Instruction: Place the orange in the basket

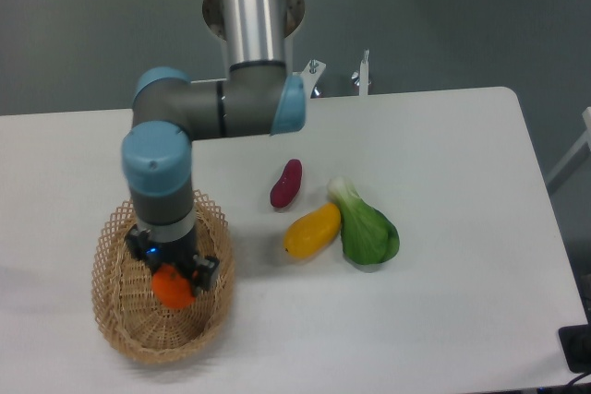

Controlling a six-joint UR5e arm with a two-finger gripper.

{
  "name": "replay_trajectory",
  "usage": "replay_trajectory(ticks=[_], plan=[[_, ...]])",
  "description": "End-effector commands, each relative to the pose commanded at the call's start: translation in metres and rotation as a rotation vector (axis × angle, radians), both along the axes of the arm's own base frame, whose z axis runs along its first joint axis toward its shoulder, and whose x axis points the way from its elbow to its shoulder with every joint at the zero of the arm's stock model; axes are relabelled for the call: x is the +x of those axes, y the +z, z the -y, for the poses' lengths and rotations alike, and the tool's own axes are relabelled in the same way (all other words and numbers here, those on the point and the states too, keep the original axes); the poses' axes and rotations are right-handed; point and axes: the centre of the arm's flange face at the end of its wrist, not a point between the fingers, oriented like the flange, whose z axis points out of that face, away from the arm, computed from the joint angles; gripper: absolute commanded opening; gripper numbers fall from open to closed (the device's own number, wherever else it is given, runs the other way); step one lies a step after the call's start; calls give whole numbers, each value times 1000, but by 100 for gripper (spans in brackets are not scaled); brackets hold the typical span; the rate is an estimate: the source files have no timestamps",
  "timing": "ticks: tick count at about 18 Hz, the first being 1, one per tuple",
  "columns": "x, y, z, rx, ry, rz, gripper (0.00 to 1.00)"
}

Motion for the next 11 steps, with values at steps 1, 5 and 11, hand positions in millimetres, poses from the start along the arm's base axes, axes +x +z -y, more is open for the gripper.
replay_trajectory(ticks=[1, 5, 11], plan=[[1, -3, -1, -3, -2, 1, 68], [9, -15, -4, -21, -8, 11, 68], [10, -28, -5, -38, 0, 20, 71]])
